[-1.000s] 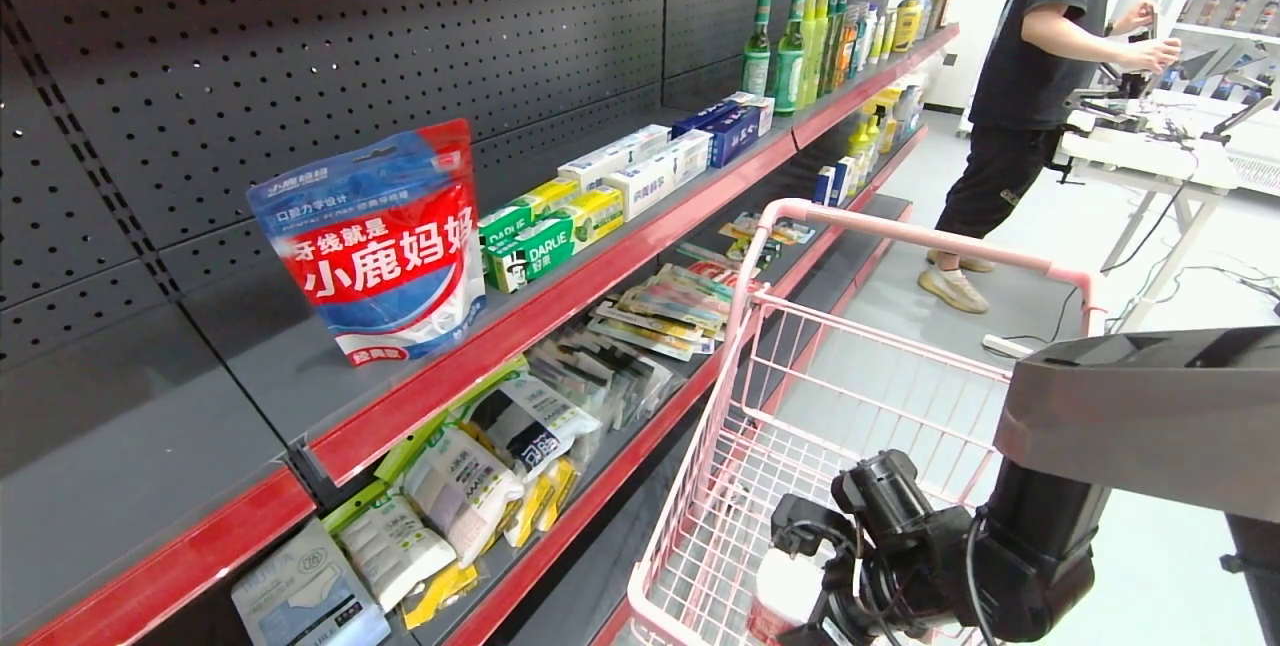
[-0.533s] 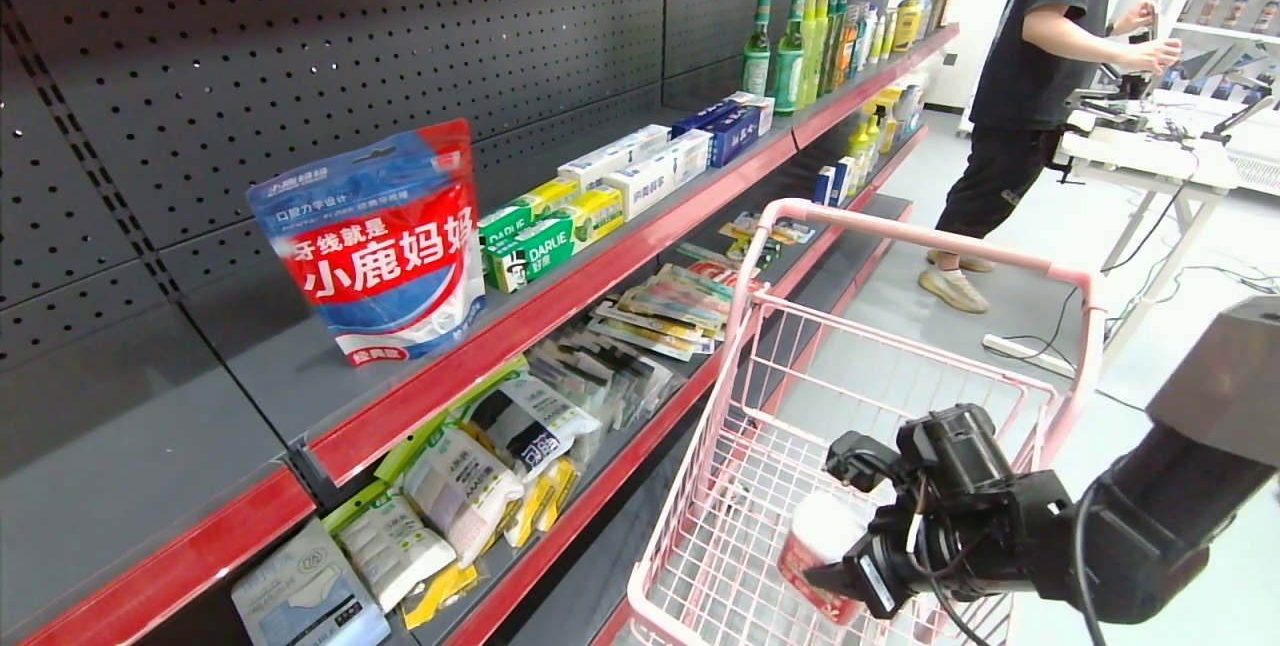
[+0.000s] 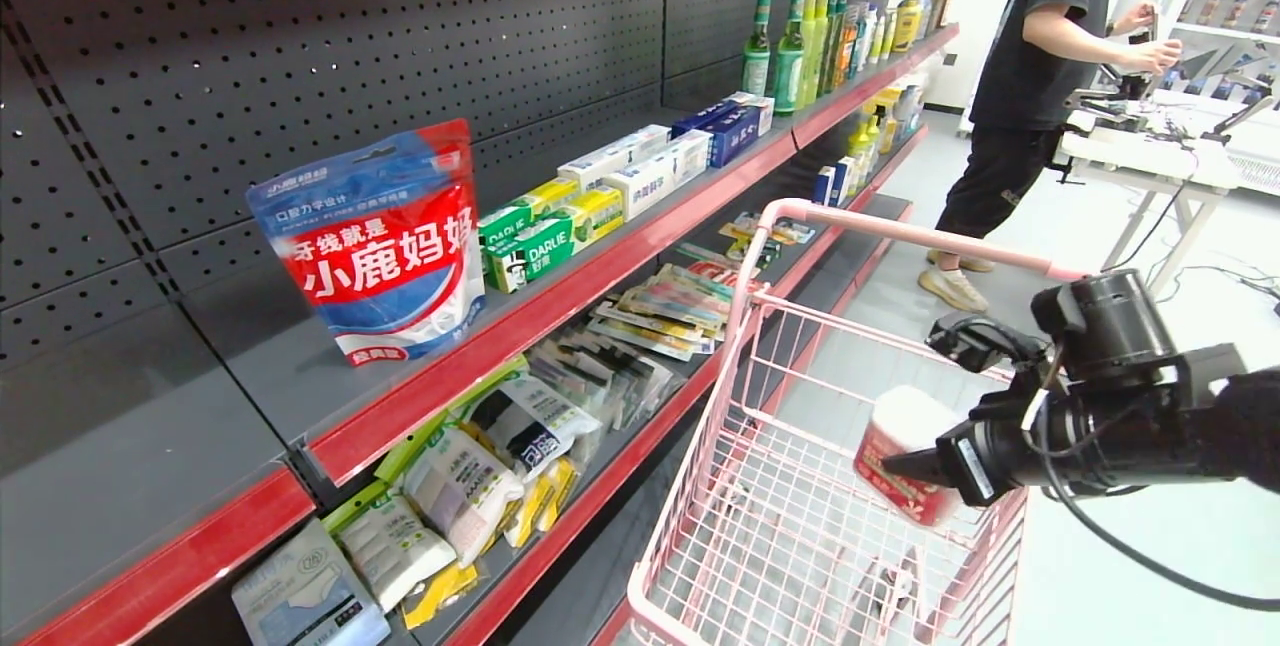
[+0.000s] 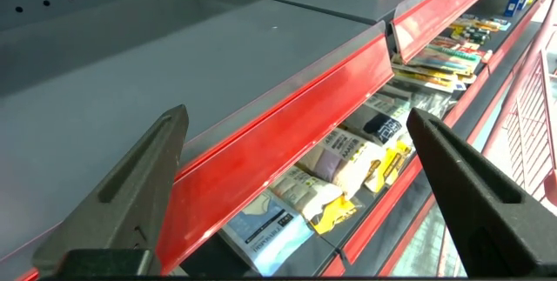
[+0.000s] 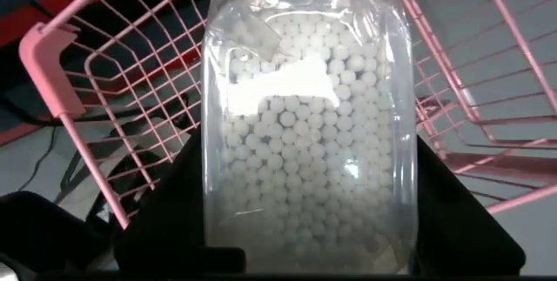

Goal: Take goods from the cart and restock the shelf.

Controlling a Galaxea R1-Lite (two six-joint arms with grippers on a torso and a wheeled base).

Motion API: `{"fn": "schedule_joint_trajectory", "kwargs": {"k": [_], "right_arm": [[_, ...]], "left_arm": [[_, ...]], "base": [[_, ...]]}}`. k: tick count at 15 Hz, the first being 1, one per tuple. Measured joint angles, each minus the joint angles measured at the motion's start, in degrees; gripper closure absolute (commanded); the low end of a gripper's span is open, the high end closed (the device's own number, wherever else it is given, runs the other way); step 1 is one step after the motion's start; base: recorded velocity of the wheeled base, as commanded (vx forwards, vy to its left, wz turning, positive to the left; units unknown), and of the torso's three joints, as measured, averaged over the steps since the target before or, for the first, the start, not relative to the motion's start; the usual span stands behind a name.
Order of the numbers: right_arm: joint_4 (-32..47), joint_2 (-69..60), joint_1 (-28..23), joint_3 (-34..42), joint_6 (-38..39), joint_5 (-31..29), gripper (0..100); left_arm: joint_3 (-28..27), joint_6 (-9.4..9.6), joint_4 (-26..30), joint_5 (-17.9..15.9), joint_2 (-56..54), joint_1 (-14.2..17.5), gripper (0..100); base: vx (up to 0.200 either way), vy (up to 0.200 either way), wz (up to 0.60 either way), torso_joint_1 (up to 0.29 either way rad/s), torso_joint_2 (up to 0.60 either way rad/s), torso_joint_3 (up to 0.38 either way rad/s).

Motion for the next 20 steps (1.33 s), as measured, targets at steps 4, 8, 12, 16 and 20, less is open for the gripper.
{"fn": "schedule_joint_trajectory", "kwargs": {"k": [4,8,12,16,20], "right_arm": [[8.5,-10.6,-0.8,-2.3,-0.5,-0.4,100],[9.0,-18.1,-0.5,0.9,-2.6,-0.7,100],[9.1,-22.5,-1.2,3.3,-3.1,-1.8,100],[9.1,-23.9,-1.6,3.9,-3.2,-1.8,100],[9.0,-24.2,-1.6,4.6,-3.5,-1.8,100]], "left_arm": [[-0.2,0.00,0.4,-0.1,0.0,0.0,0],[-0.2,-0.02,0.4,-0.1,0.0,0.0,0],[-0.2,0.00,0.5,-0.1,0.0,0.0,0],[-0.2,0.00,0.5,-0.1,0.0,0.0,0],[-0.2,-0.02,0.5,-0.1,0.0,-0.1,0]], "base": [[0.000,0.000,0.00,0.000,0.00,0.000],[0.000,0.000,0.00,0.000,0.00,0.000],[0.000,0.000,0.00,0.061,-0.14,-0.082],[0.000,0.000,0.00,0.221,-0.52,-0.301],[0.000,0.000,0.00,0.179,-0.40,-0.235]]}}
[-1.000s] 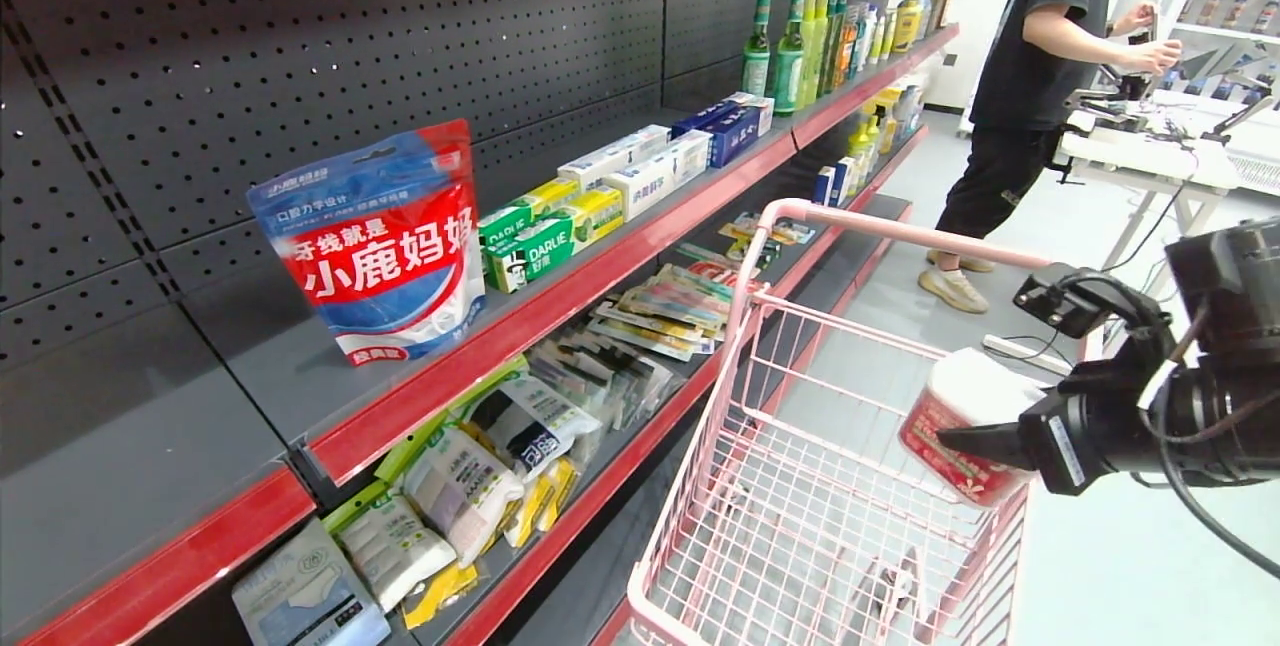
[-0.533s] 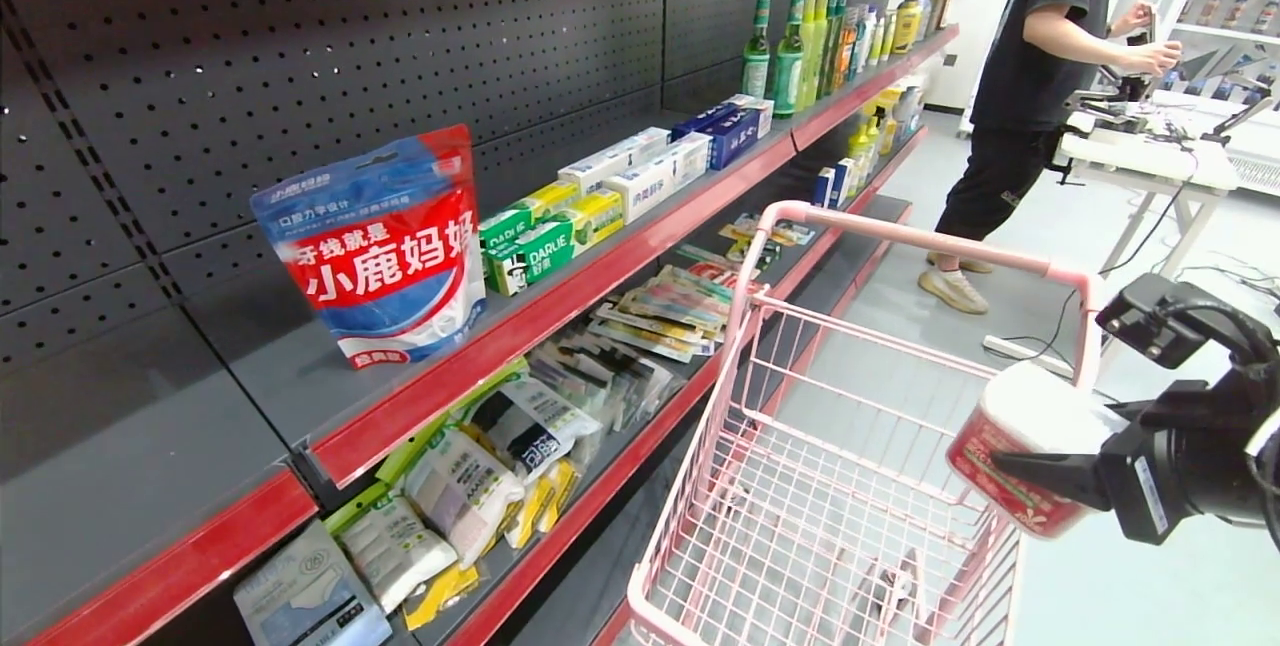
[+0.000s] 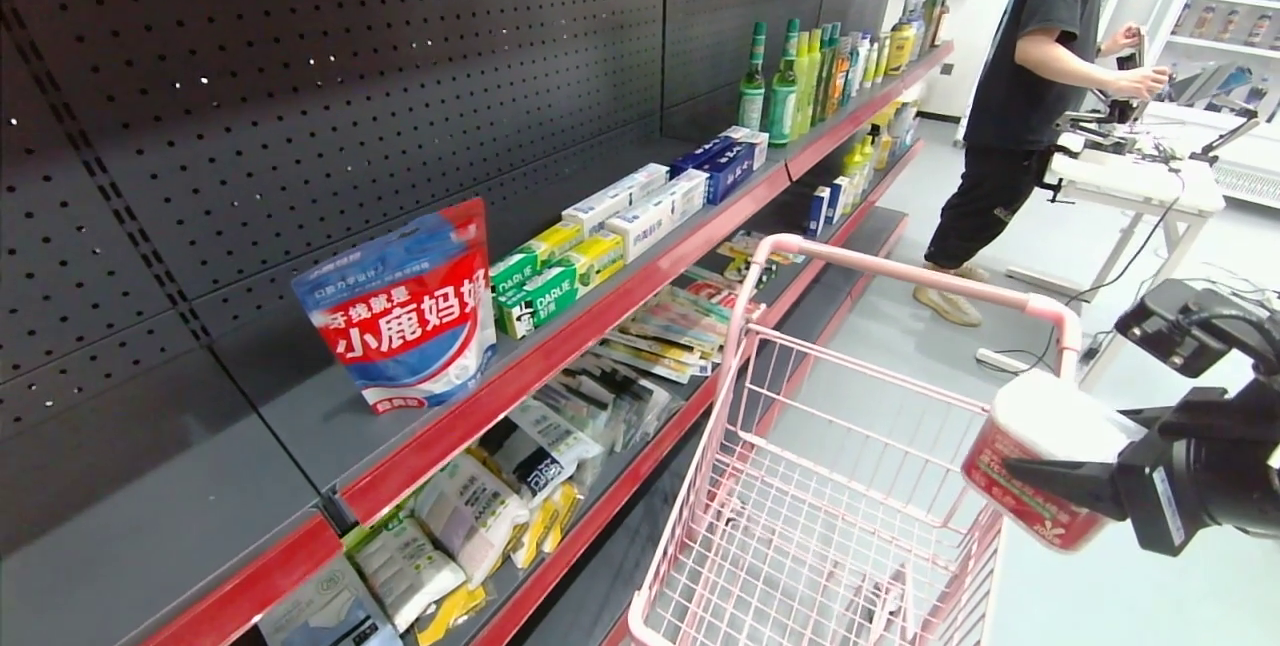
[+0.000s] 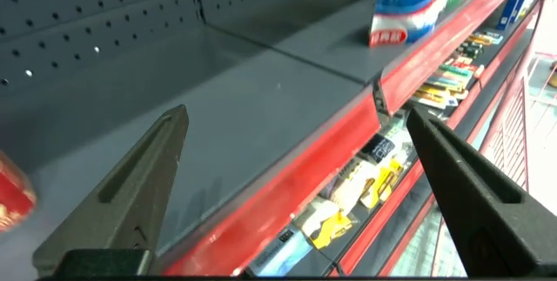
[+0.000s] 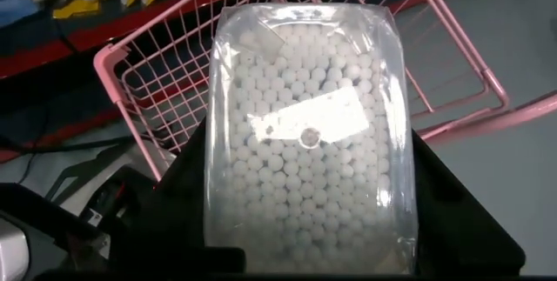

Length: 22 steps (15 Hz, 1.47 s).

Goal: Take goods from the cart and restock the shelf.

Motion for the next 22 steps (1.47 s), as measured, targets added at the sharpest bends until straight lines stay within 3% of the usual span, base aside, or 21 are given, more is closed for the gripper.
{"fn": "schedule_joint_trajectory", "kwargs": {"k": [14,22], "right_arm": [[0.0,0.3,-0.6,0.8,-1.7,0.0,100],[-0.1,0.4,-0.5,1.1,-2.3,-0.1,100]], "left_arm": [[0.0,0.00,0.0,0.0,0.0,0.0,0],[0.0,0.02,0.0,0.0,0.0,0.0,0]], "base": [[0.000,0.000,0.00,0.162,-0.35,-0.195],[0.000,0.000,0.00,0.084,-0.17,-0.092]]}}
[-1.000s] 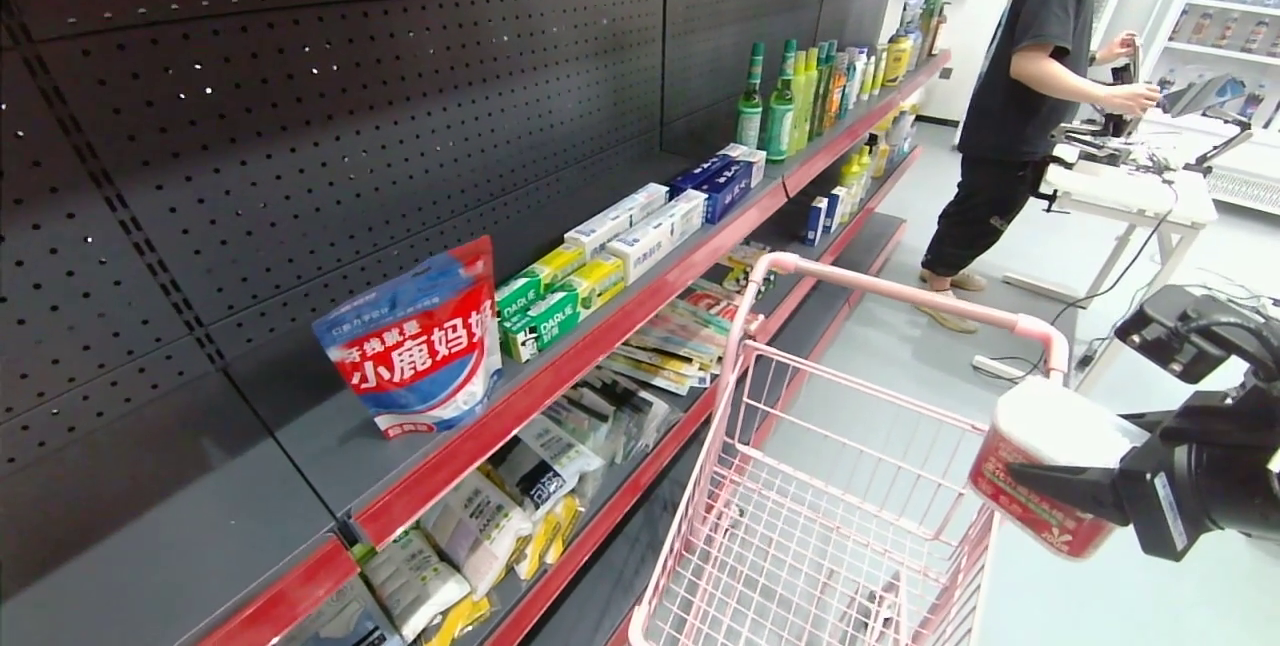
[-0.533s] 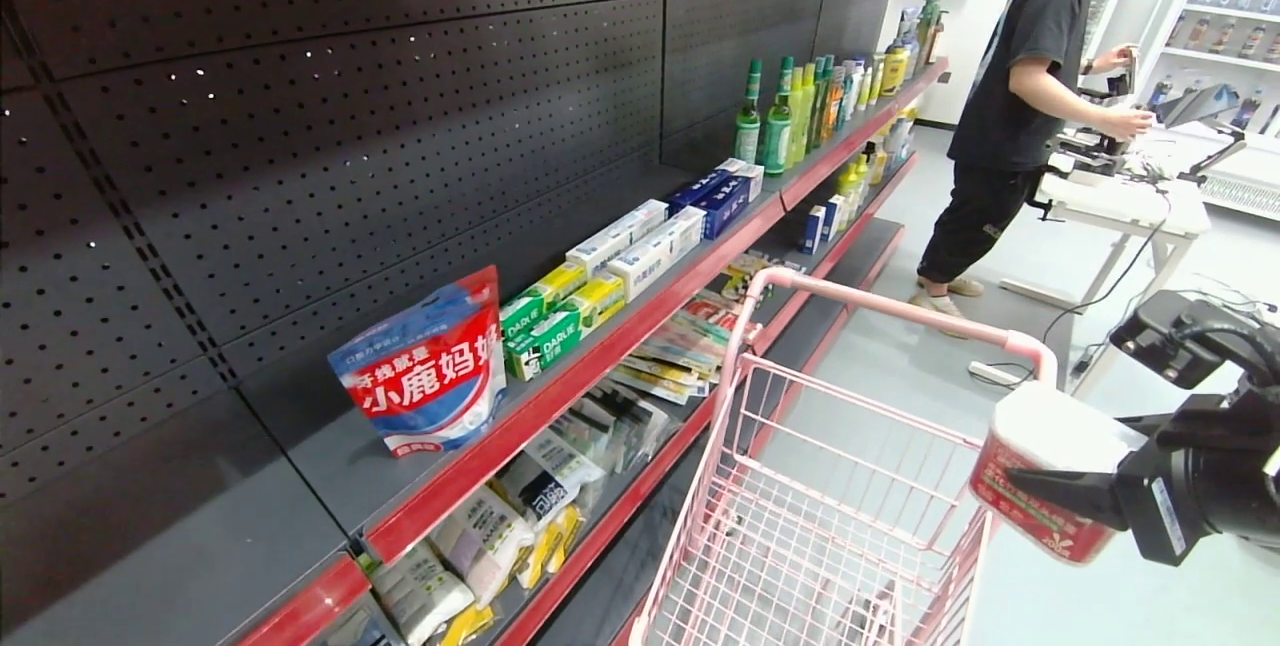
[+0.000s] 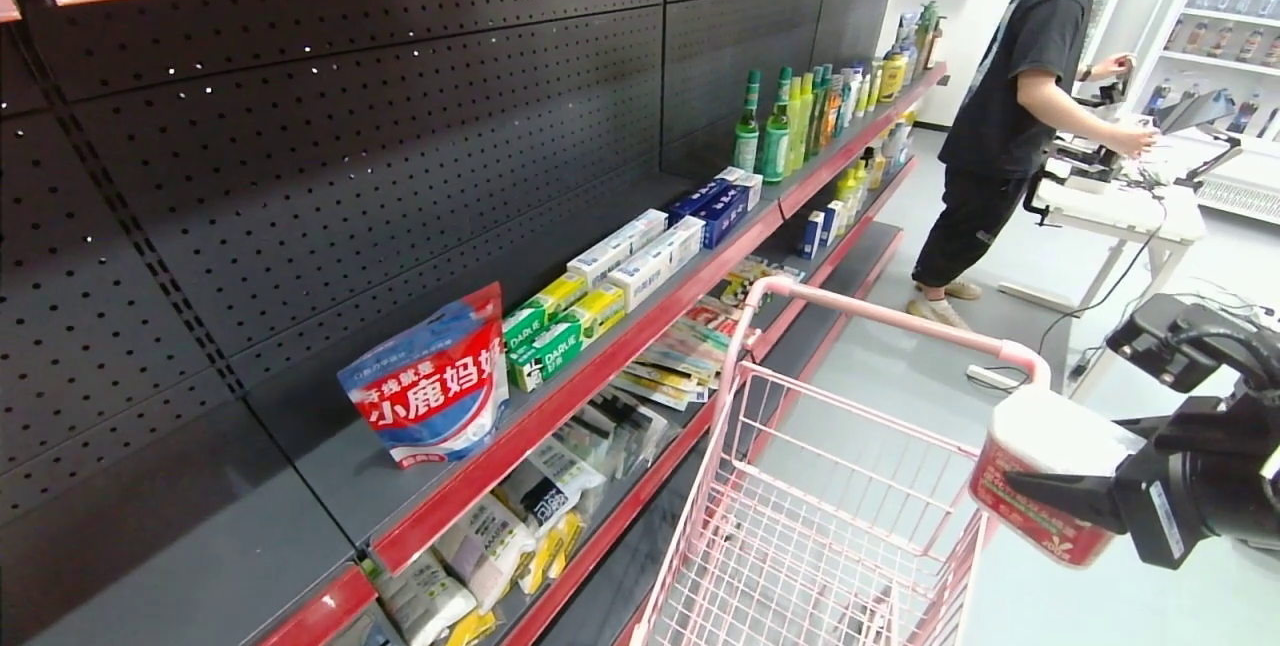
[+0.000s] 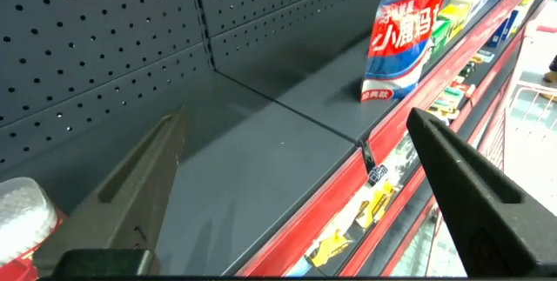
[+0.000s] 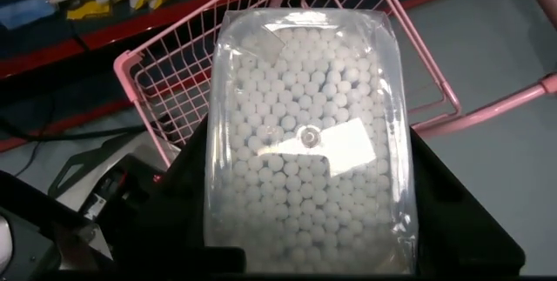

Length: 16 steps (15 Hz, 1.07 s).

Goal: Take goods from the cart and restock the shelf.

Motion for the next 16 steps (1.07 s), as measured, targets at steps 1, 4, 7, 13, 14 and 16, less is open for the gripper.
{"fn": "schedule_joint_trajectory", "kwargs": {"k": [1,4,7,13,14,16], "right_arm": [[0.0,0.0,0.0,0.2,-0.1,-0.3,100],[0.0,0.0,0.0,0.6,-0.1,-2.0,100],[0.0,0.2,0.0,1.0,-0.1,-2.0,100],[0.0,-0.1,0.2,3.3,-0.1,-1.9,100],[0.0,-0.3,0.3,3.7,-0.1,-1.9,100],[0.0,-0.7,0.4,4.1,-0.1,-1.9,100]], "left_arm": [[0.0,0.00,0.0,0.0,0.0,0.0,0],[0.0,0.00,0.0,0.0,0.0,0.0,0],[0.0,0.00,0.0,0.0,0.0,0.0,0],[0.0,-0.02,0.0,0.0,0.0,0.0,0],[0.0,0.00,0.0,0.0,0.0,0.0,0],[0.0,0.00,0.0,0.0,0.0,0.0,0]], "base": [[0.000,0.000,0.00,0.000,0.00,0.000],[0.000,0.000,0.60,0.002,0.00,-0.002],[0.000,0.000,0.60,0.010,0.00,0.002],[0.000,0.000,0.60,0.000,0.00,-0.002],[0.000,0.000,0.60,0.002,0.00,0.002],[0.000,0.000,0.60,0.000,0.00,0.000]]}}
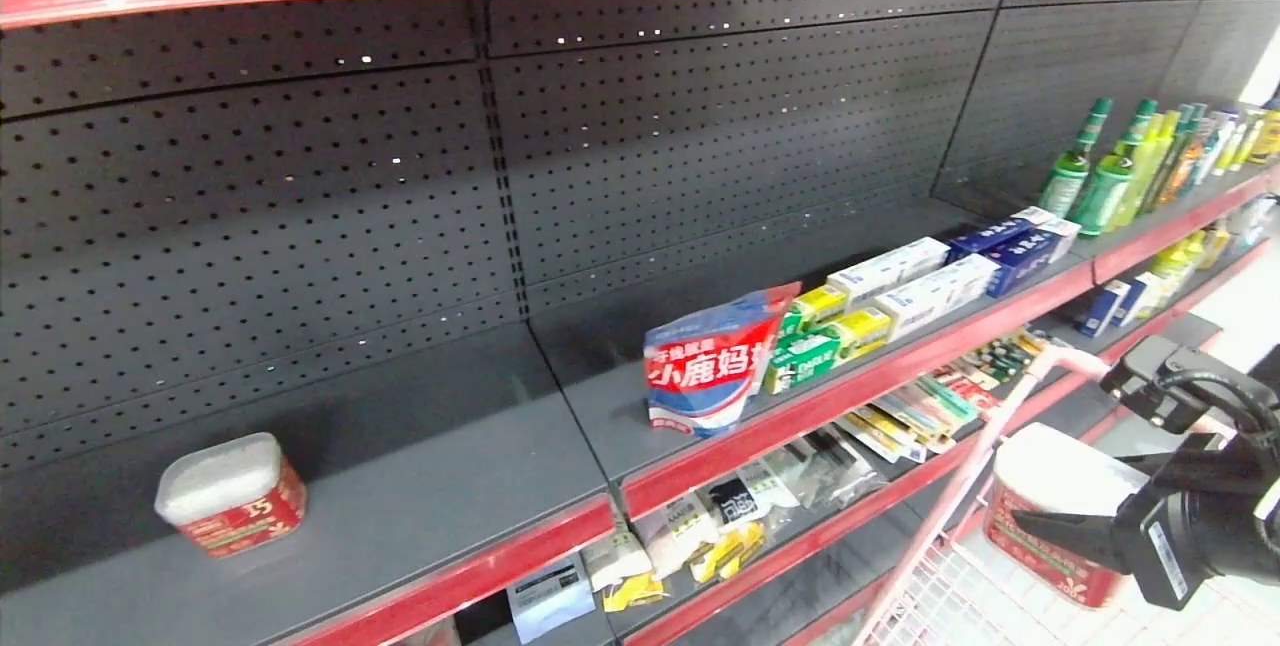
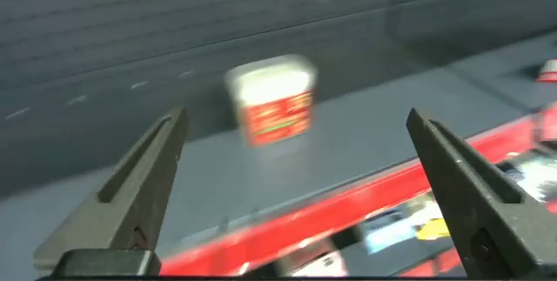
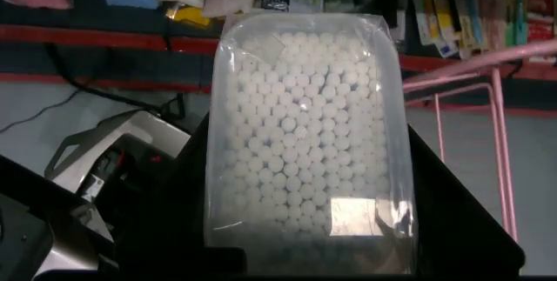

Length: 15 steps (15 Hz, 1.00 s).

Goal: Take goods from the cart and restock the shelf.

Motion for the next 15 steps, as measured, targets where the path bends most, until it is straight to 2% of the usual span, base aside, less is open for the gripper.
{"fn": "schedule_joint_trajectory", "kwargs": {"k": [6,12,15], "right_arm": [[0.0,-2.2,0.1,2.1,0.0,-0.1,100],[-0.2,-9.4,-0.6,5.5,0.5,-0.5,100],[-0.2,-17.0,-2.9,7.5,2.0,-0.2,100]], "left_arm": [[0.0,0.00,0.0,0.0,0.0,0.0,0],[0.0,0.01,0.0,0.0,0.0,0.0,0],[0.0,0.06,0.0,-0.1,0.0,0.0,0]], "base": [[0.000,0.000,0.60,0.003,0.00,0.004],[0.000,0.000,0.00,0.000,0.00,0.000],[0.000,0.000,0.00,0.000,0.00,0.000]]}}
